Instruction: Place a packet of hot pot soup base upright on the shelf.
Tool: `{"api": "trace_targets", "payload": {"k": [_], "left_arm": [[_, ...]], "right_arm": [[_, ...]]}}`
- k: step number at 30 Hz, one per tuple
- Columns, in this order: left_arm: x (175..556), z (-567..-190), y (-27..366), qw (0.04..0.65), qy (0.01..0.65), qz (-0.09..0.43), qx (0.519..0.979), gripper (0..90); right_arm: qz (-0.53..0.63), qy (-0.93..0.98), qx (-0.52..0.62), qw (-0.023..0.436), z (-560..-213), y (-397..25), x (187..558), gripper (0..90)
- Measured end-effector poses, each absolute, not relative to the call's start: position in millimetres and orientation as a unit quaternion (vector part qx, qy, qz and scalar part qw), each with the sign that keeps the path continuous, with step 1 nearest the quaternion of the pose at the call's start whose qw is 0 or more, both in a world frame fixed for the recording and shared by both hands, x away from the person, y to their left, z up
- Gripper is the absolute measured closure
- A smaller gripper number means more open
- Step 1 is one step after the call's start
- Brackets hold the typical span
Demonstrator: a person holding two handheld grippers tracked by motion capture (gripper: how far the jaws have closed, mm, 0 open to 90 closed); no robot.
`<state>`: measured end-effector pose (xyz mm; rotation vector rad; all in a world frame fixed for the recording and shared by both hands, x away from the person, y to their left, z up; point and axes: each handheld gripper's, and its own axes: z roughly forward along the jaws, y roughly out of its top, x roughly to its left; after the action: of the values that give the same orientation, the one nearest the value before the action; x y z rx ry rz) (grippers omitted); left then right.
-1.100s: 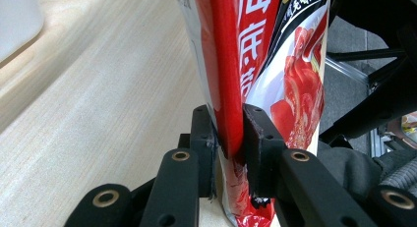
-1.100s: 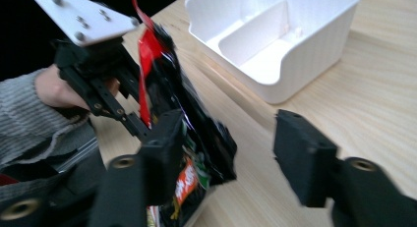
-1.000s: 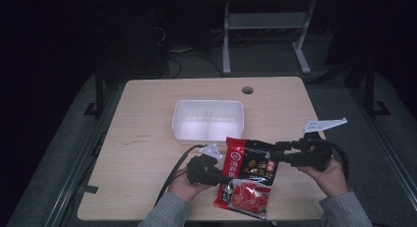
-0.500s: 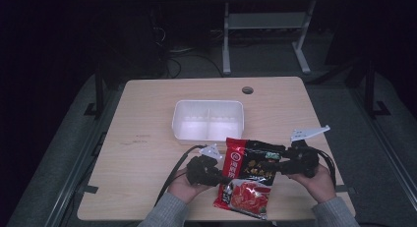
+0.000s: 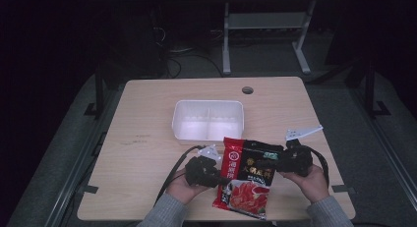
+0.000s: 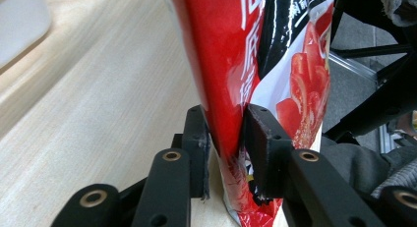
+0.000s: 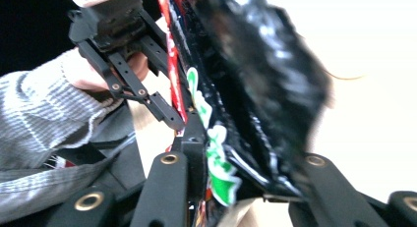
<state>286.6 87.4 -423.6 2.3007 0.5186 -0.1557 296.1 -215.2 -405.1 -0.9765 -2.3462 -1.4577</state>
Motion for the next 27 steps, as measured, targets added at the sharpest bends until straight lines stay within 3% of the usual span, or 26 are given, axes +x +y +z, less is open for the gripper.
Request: {"api": "trace_targets", "payload": {"k": [6,10,27], "left_arm": [[283.2,-420.9,94.9,0.374,0.202,-0.047,0.904,65.2],[280.5,-420.7,101.2,0.368,0.204,-0.045,0.906,55.3],[252.5,-420.7,146.0,0.334,0.202,-0.003,0.921,40.5]], "right_arm": [[-0.5,-0.792,-0.333,0.107,-404.1,-214.5,294.5,72.4],[-0.501,-0.791,-0.335,0.104,-401.7,-214.1,293.6,72.8],[-0.493,-0.805,-0.325,0.053,-365.1,-205.1,291.5,73.7]]}}
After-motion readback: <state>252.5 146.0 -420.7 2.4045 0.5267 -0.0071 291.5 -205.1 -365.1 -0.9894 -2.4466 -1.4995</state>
